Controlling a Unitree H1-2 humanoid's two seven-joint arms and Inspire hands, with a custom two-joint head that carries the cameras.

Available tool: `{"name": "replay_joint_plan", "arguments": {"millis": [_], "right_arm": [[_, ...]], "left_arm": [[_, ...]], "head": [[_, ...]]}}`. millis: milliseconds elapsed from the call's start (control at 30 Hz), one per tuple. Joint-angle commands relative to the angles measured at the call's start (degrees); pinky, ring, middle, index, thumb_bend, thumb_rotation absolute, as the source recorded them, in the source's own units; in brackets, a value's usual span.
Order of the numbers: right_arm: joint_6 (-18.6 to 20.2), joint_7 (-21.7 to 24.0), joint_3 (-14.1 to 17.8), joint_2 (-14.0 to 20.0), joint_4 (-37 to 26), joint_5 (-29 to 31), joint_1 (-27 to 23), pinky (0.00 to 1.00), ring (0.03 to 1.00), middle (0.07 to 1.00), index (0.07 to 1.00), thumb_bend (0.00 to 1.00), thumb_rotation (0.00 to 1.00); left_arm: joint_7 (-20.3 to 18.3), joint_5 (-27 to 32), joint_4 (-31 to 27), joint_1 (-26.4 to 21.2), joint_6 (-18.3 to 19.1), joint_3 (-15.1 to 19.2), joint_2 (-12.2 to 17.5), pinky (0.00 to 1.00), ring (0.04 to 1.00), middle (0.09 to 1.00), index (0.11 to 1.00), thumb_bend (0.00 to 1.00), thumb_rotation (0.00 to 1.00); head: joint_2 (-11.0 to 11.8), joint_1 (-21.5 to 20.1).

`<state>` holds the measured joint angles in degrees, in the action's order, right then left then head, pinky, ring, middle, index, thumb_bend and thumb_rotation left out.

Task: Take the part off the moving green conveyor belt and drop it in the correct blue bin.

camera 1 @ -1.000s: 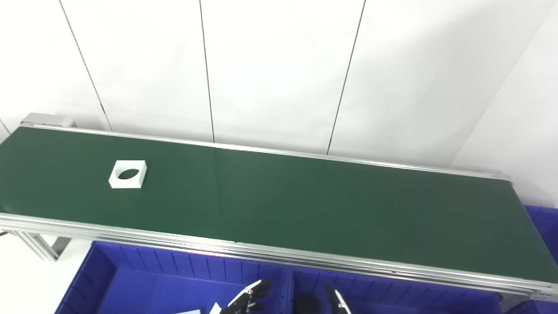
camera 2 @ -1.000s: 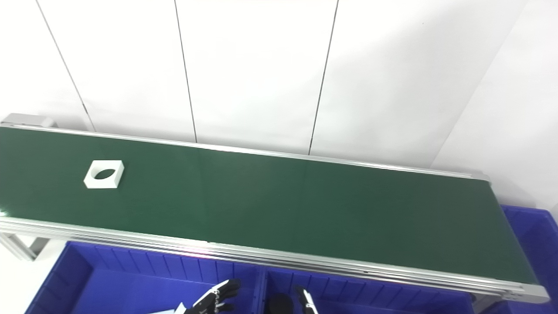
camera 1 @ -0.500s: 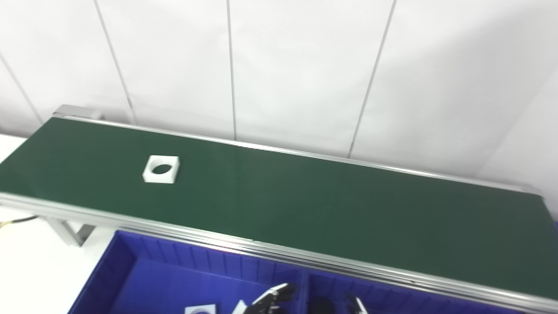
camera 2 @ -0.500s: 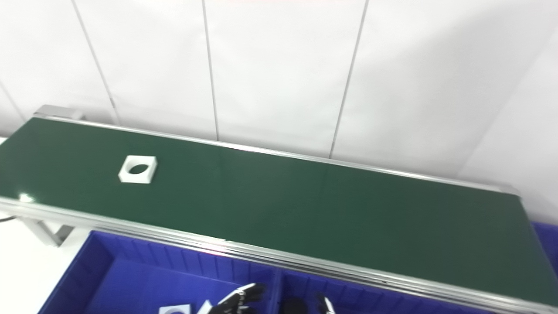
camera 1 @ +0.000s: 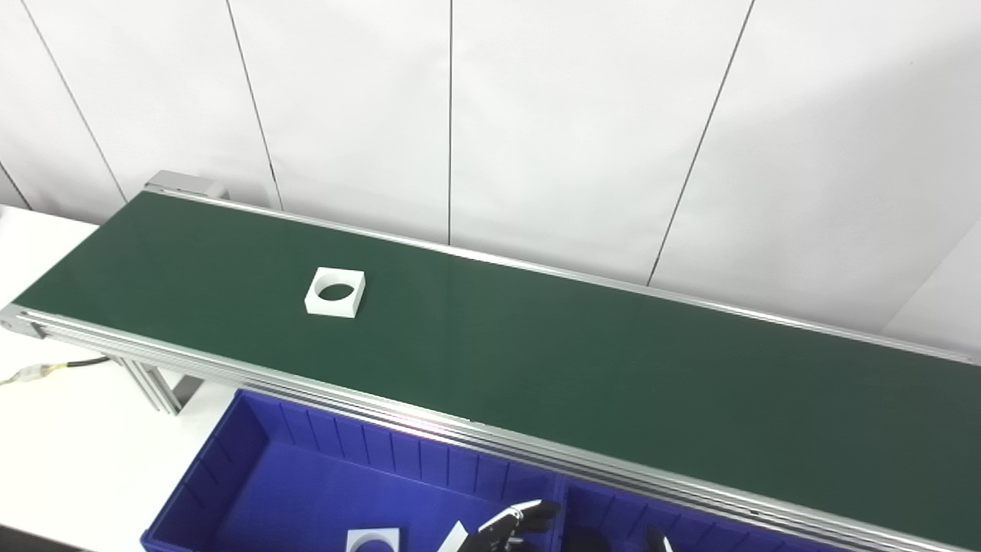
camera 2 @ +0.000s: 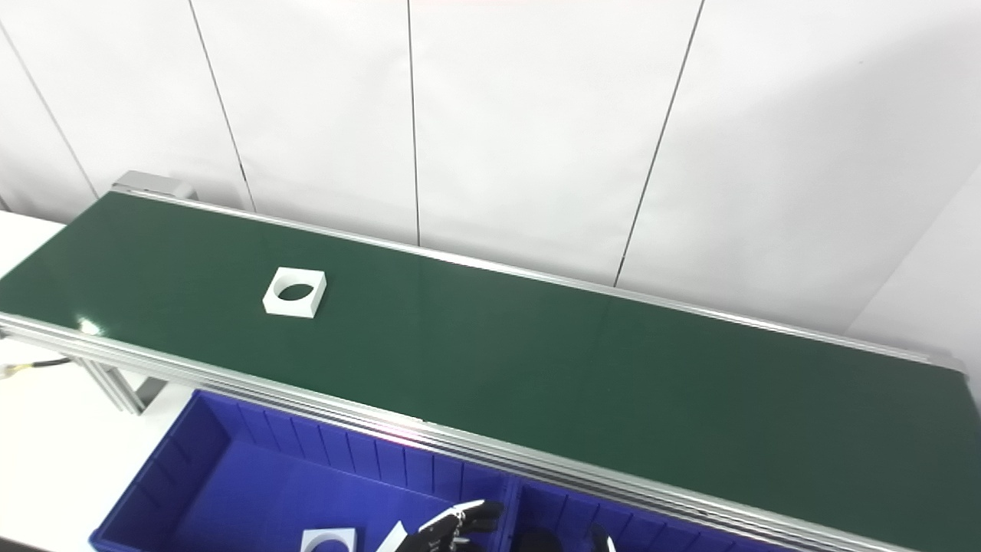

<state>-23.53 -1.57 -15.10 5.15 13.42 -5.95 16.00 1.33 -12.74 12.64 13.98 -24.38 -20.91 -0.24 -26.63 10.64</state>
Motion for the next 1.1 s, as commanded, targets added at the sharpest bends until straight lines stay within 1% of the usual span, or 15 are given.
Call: {"name": "replay_joint_plan", "arguments": {"millis": [0,200,333,367,400,433,467,533,667,800,900,1000,1067], "right_arm": [[-3.4,-0.2,-0.2,-0.4,-2.0,-0.3,0.1,1.0,1.0,1.0,1.0,0.92,1.0],[-3.4,-0.1,-0.1,-0.4,-2.1,-0.4,0.0,1.0,0.998,1.0,0.993,0.93,1.0],[-3.3,0.2,-0.1,-0.2,-2.1,-0.5,-0.2,1.0,1.0,1.0,0.995,0.94,1.0],[-3.3,0.3,-0.1,-0.2,-2.0,-0.5,-0.2,1.0,1.0,1.0,0.995,0.94,1.0],[-3.4,0.2,-0.1,-0.2,-1.9,-0.6,-0.3,1.0,1.0,1.0,0.994,0.94,1.0],[-3.4,0.2,-0.1,-0.1,-1.8,-0.7,-0.4,1.0,1.0,1.0,0.994,0.94,1.0],[-3.4,0.2,-0.1,0.0,-1.7,-0.7,-0.4,1.0,1.0,1.0,0.994,0.94,1.0],[-3.4,0.3,-0.1,0.0,-1.5,-0.6,-0.6,1.0,1.0,1.0,0.995,0.93,1.0],[-3.4,0.4,-0.4,0.1,-1.4,-0.7,-0.8,1.0,1.0,1.0,0.995,0.92,1.0],[-3.4,0.5,-0.5,-0.2,-1.4,-0.7,-1.0,1.0,1.0,1.0,0.995,0.92,1.0],[-3.3,0.7,-0.6,-0.5,-1.1,-0.8,-1.2,1.0,1.0,1.0,0.997,0.92,1.0],[-3.4,0.6,-0.7,-0.7,-0.6,-0.9,-1.7,1.0,1.0,1.0,0.996,0.92,1.0],[-3.4,0.6,-0.7,-0.9,-0.6,-1.0,-2.0,1.0,1.0,1.0,0.996,0.91,1.0]], "left_arm": [[0.8,0.6,-1.5,-0.4,-2.5,-0.6,0.1,0.72,0.828,0.858,0.827,0.93,0.81],[1.0,-0.2,-2.8,-0.7,-2.5,-1.3,0.6,0.71,0.823,0.857,0.826,0.92,0.78],[1.5,0.8,-4.3,-1.5,-2.5,-2.3,0.7,0.7,0.81,0.84,0.818,0.93,0.74],[1.3,1.3,-4.8,-1.8,-2.5,-2.5,0.8,0.7,0.807,0.838,0.819,0.93,0.72],[1.2,1.7,-5.4,-2.2,-2.5,-2.7,0.9,0.7,0.801,0.828,0.813,0.96,0.67],[1.4,1.9,-6.0,-2.8,-2.5,-2.9,0.9,0.7,0.8,0.827,0.813,0.96,0.67],[1.8,1.9,-6.8,-3.3,-2.5,-3.2,1.1,0.7,0.793,0.817,0.806,0.98,0.64],[2.5,1.5,-8.6,-4.5,-2.5,-3.7,1.3,0.68,0.775,0.798,0.799,0.97,0.59],[1.8,2.3,-10.8,-6.5,-2.5,-3.7,1.2,0.68,0.76,0.789,0.804,1.0,0.53],[2.0,2.7,-12.3,-8.2,-2.5,-4.0,1.7,0.67,0.755,0.79,0.817,1.0,0.49],[2.2,2.6,-12.7,-9.5,-2.5,-3.7,2.1,0.66,0.753,0.789,0.821,1.0,0.48],[1.3,3.6,-13.5,-11.2,-2.5,-2.1,2.1,0.65,0.746,0.782,0.813,1.0,0.46],[0.8,3.5,-14.2,-12.4,-2.4,-0.8,2.2,0.63,0.737,0.776,0.813,1.0,0.47]], "head": [[-0.1,-0.2],[-0.2,-0.3],[-0.3,-0.1],[-0.4,-0.2],[-0.4,-0.2],[-0.3,-0.2],[-0.3,-0.2],[-0.2,0.1],[0.1,0.2],[0.1,-0.1],[0.3,-0.2],[0.4,-0.1],[0.4,-0.3]]}}
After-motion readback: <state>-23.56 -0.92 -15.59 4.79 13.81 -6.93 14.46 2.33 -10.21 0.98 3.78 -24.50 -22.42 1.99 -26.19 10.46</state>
